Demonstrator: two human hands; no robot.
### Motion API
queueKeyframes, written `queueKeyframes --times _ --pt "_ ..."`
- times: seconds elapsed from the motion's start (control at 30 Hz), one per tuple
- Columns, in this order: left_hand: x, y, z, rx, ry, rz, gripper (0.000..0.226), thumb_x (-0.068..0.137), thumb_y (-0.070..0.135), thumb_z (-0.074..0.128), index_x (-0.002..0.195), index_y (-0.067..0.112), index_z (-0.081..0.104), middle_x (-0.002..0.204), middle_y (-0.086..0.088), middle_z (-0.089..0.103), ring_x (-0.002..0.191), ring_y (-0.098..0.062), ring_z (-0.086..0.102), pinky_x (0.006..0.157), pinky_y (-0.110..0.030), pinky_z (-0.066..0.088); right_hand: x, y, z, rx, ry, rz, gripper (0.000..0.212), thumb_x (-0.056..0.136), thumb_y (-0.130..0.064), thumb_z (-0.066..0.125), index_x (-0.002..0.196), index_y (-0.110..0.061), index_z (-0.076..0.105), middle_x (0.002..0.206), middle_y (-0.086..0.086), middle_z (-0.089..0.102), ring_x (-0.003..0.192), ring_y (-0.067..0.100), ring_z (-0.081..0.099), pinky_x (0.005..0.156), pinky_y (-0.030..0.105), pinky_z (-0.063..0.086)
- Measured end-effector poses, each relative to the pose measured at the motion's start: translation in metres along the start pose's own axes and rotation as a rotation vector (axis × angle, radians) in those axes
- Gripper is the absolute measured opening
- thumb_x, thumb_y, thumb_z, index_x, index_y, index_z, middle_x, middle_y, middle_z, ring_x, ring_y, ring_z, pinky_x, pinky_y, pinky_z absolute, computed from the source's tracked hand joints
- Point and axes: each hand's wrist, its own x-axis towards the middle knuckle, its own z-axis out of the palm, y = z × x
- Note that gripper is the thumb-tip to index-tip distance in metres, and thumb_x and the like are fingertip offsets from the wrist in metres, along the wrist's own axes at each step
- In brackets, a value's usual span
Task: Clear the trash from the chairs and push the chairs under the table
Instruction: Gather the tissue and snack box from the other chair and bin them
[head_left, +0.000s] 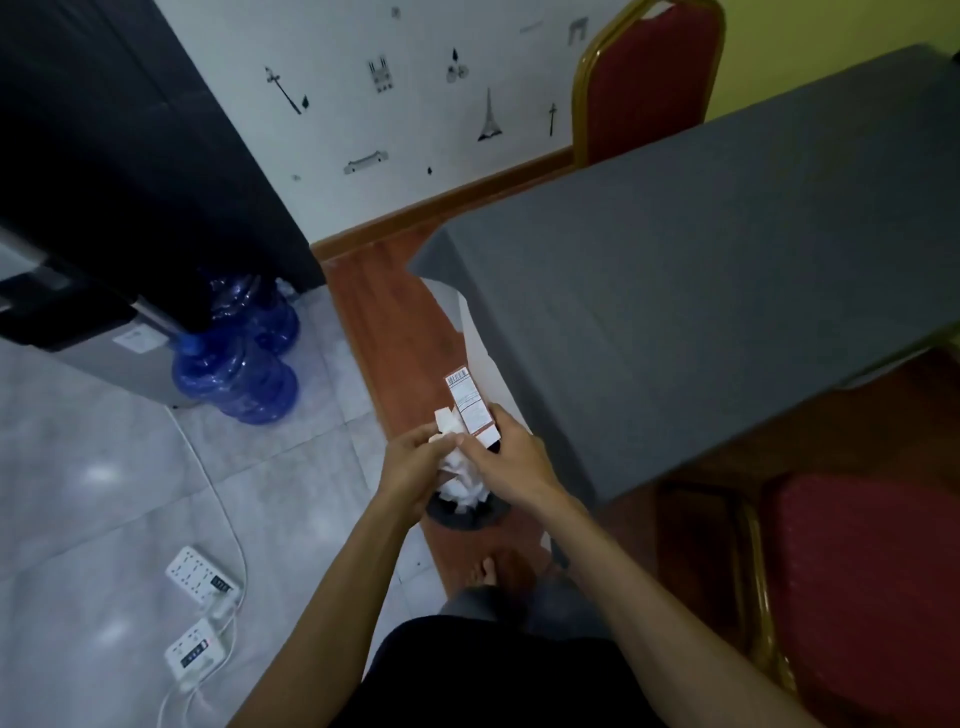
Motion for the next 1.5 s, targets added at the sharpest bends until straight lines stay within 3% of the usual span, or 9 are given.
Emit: queueKeyframes --times 0.27,0.37,0.47,0.57,0.7,0.97,1.1,1.33,1.5 --pt "0.055 -0.056 0.006 0.025 0.133 -0.113 0.025 0.083 0.009 0.078 0.107 0.003 0.074 0.096 -0.011 0.075 0.084 -0.025 0.073 0.078 -0.034 0.062 0.037 0.049 0.026 0.036 -0.062 0.213 0.055 0.093 -0.061 0.051 0.143 -0.038 0.049 0.132 -0.009 0.065 0.116 0.014 0.064 0.097 0.036 0.054" --pt "0.086 -0.081 0.006 0.096 0.205 -0.174 0.032 0.078 0.018 0.084 0.108 0.008 0.077 0.105 -0.011 0.076 0.094 -0.027 0.074 0.09 -0.043 0.06 0.066 0.074 0.042 0.017 -0.075 0.293 0.05 0.096 -0.054 0.053 0.142 -0.034 0.052 0.129 -0.006 0.067 0.101 0.009 0.061 0.077 0.019 0.049" --pt "0.124 -0.108 0.007 0.186 0.249 -0.197 0.031 0.077 0.023 0.085 0.105 0.012 0.078 0.104 -0.008 0.077 0.092 -0.024 0.073 0.084 -0.036 0.062 0.099 0.104 0.063 0.014 -0.098 0.343 0.045 0.098 -0.044 0.056 0.14 -0.027 0.056 0.126 -0.004 0.068 0.085 0.0 0.056 0.06 0.007 0.036" --pt "0.164 -0.14 0.007 0.242 0.228 -0.194 0.029 0.083 0.019 0.08 0.11 0.01 0.075 0.102 -0.008 0.074 0.084 -0.02 0.069 0.058 -0.018 0.058 0.136 0.144 0.085 -0.018 -0.106 0.389 0.044 0.097 -0.045 0.056 0.137 -0.028 0.059 0.124 -0.002 0.07 0.085 0.003 0.059 0.069 0.015 0.044" --pt "0.213 -0.19 0.002 0.298 0.23 -0.207 0.029 0.086 0.018 0.075 0.115 0.011 0.074 0.113 -0.008 0.074 0.093 -0.022 0.069 0.088 -0.038 0.06 0.178 0.194 0.119 -0.046 -0.147 0.437 0.045 0.096 -0.046 0.057 0.137 -0.028 0.057 0.126 -0.002 0.069 0.098 0.011 0.062 0.081 0.026 0.049" --pt "0.294 -0.261 -0.009 0.406 0.212 -0.196 0.038 0.091 0.018 0.069 0.127 0.006 0.066 0.125 -0.012 0.07 0.111 -0.025 0.066 0.094 -0.026 0.049 0.255 0.266 0.163 -0.132 -0.171 0.493 0.049 0.094 -0.05 0.055 0.137 -0.026 0.058 0.128 0.004 0.067 0.114 0.026 0.062 0.089 0.03 0.046" --pt "0.318 -0.288 -0.018 0.526 0.177 -0.196 0.043 0.095 0.021 0.057 0.137 0.011 0.059 0.138 -0.015 0.062 0.123 -0.033 0.061 0.106 -0.041 0.049 0.283 0.292 0.172 -0.109 -0.046 0.557 0.058 0.098 -0.045 0.052 0.146 -0.013 0.048 0.144 0.013 0.055 0.131 0.034 0.051 0.104 0.036 0.04" --pt "0.259 -0.232 -0.032 0.58 0.182 -0.13 0.038 0.091 0.02 0.054 0.126 0.017 0.069 0.128 -0.012 0.07 0.109 -0.036 0.069 0.097 -0.05 0.056 0.236 0.234 0.14 -0.153 -0.045 0.533 0.054 0.101 -0.043 0.046 0.145 -0.011 0.049 0.143 0.015 0.055 0.131 0.034 0.051 0.103 0.035 0.041" --pt "0.169 -0.138 -0.013 0.654 0.111 -0.02 0.039 0.092 0.008 0.05 0.125 0.015 0.07 0.132 -0.009 0.068 0.125 -0.028 0.06 0.111 -0.038 0.045 0.172 0.148 0.104 -0.138 -0.005 0.471 0.049 0.099 -0.039 0.048 0.138 -0.01 0.054 0.139 0.016 0.059 0.125 0.035 0.056 0.093 0.035 0.044"
